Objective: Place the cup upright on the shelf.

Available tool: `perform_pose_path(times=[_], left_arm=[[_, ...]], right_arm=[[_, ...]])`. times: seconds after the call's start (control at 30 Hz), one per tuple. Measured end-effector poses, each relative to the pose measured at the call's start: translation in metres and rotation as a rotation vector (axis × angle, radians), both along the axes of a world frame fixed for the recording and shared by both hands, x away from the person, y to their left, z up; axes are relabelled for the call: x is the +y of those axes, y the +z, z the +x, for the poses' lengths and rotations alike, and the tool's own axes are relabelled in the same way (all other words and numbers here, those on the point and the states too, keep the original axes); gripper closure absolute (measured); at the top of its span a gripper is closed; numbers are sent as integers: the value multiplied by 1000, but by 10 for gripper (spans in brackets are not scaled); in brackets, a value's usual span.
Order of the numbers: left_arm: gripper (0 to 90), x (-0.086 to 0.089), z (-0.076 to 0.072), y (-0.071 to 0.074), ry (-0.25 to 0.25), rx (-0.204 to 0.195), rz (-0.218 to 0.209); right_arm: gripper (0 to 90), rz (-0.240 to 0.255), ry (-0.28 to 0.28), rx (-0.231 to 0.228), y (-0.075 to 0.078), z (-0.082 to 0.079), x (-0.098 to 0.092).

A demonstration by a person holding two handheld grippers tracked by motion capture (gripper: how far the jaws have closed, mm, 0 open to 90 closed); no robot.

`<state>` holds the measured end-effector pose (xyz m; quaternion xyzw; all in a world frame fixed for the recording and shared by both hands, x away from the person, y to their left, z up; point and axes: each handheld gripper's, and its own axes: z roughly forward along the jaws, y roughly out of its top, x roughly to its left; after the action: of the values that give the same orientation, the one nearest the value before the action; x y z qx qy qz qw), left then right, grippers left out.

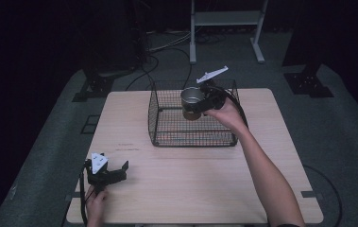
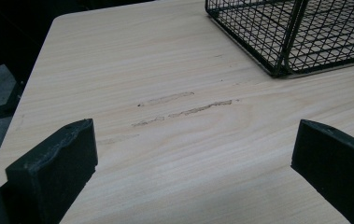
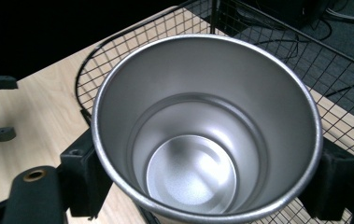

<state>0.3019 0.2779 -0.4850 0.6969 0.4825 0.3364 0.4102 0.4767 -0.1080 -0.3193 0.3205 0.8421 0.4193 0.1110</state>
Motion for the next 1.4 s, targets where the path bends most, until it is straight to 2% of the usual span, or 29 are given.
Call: perform_pose_path(times=[0.13,0.3,0.67,1.2,1.4], left_arm=[[0,0,0,0,2,-1,-4],[0,0,0,0,0,0,-1],[0,0,0,0,0,6,3],[0,0,0,0,1,2,-1],[0,1,-1,0,0,0,-6]], right_arm=[[179,-12,-24,-11,-5,6,2],[179,-1,-39,-12,-7,12,3],[179,-13,-72,13,-7,28,10],[179,-55,-83,87,-41,48,22],[178,-67,-105,114,-54,56,24]])
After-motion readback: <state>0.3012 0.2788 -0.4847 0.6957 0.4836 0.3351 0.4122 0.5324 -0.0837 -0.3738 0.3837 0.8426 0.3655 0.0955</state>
